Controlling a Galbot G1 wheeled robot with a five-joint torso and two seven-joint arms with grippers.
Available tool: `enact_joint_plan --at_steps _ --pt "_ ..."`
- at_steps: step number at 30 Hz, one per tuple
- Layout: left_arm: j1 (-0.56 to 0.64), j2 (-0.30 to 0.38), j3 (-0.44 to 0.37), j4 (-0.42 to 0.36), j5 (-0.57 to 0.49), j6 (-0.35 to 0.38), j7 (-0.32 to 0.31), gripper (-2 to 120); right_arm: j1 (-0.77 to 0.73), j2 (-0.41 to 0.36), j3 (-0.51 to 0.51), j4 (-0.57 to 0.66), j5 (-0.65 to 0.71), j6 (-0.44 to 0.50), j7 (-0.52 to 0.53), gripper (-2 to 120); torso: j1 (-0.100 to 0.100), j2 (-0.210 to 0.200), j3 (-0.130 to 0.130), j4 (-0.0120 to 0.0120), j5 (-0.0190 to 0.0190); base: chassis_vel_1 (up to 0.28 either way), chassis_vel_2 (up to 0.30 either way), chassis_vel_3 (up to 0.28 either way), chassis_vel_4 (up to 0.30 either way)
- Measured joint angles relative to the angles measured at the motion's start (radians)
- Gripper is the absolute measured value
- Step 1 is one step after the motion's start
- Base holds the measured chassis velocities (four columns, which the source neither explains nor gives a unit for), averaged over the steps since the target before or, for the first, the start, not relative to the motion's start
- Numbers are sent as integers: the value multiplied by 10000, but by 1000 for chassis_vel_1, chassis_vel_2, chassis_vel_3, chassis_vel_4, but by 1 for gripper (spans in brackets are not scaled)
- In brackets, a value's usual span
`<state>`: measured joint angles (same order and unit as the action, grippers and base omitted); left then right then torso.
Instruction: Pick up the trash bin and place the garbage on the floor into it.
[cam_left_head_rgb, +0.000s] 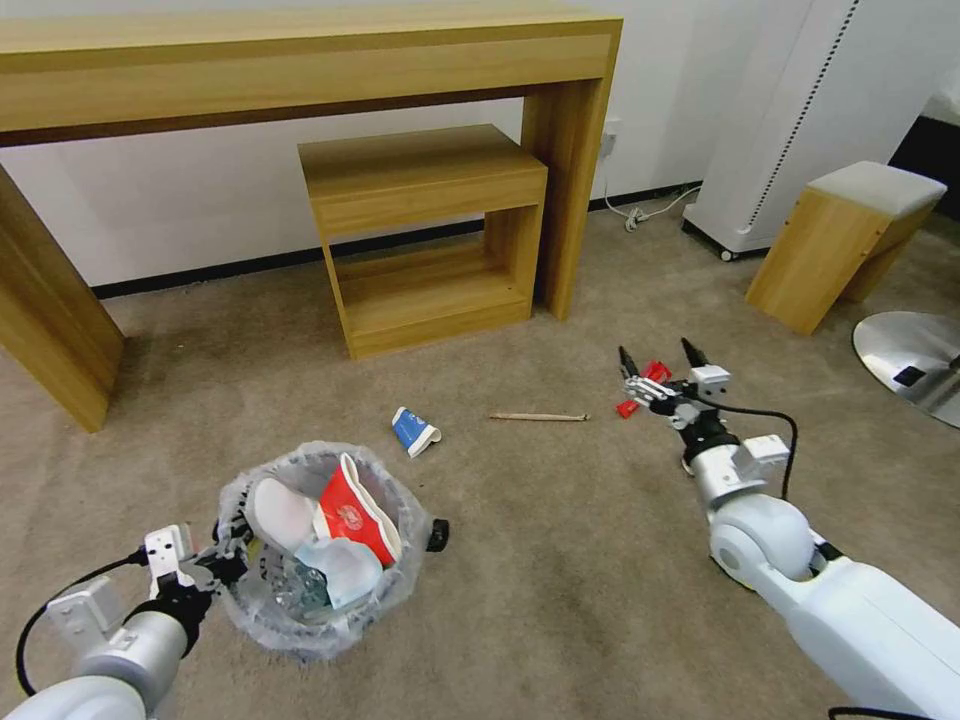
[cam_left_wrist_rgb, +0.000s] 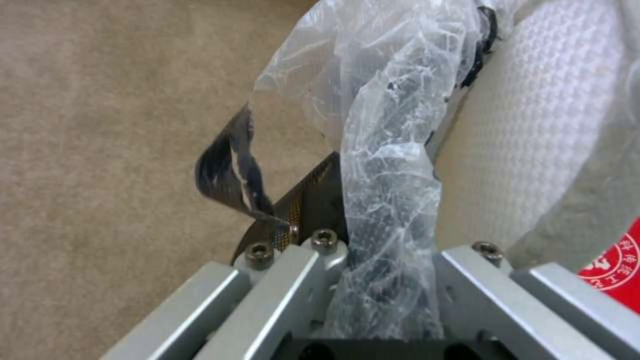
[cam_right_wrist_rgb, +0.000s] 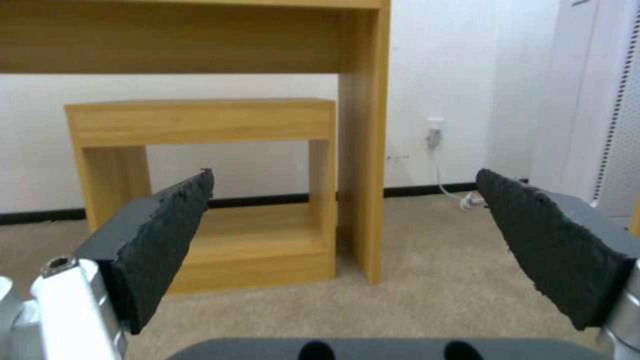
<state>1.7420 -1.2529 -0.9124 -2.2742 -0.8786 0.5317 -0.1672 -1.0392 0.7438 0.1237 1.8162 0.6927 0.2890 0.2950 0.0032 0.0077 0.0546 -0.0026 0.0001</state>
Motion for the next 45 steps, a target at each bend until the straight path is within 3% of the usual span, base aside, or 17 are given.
enact_joint_plan --at_steps 9,25,45 --pt "107 -115 -570 21 -136 -67 -19 1 -456 354 894 -209 -41 34 -220 100 0 -1 0 0 -3 0 0 0 0" --pt "236 -465 -819 -163 -129 -62 -53 1 -657 623 897 -632 -393 124 -423 100 0 0 0 2 -2 0 0 0 0" --pt "173 -324 -943 -197 -232 -59 -23 1 -651 619 766 -604 -777 148 -631 100 -1 0 2 1 0 -53 54 51 -55"
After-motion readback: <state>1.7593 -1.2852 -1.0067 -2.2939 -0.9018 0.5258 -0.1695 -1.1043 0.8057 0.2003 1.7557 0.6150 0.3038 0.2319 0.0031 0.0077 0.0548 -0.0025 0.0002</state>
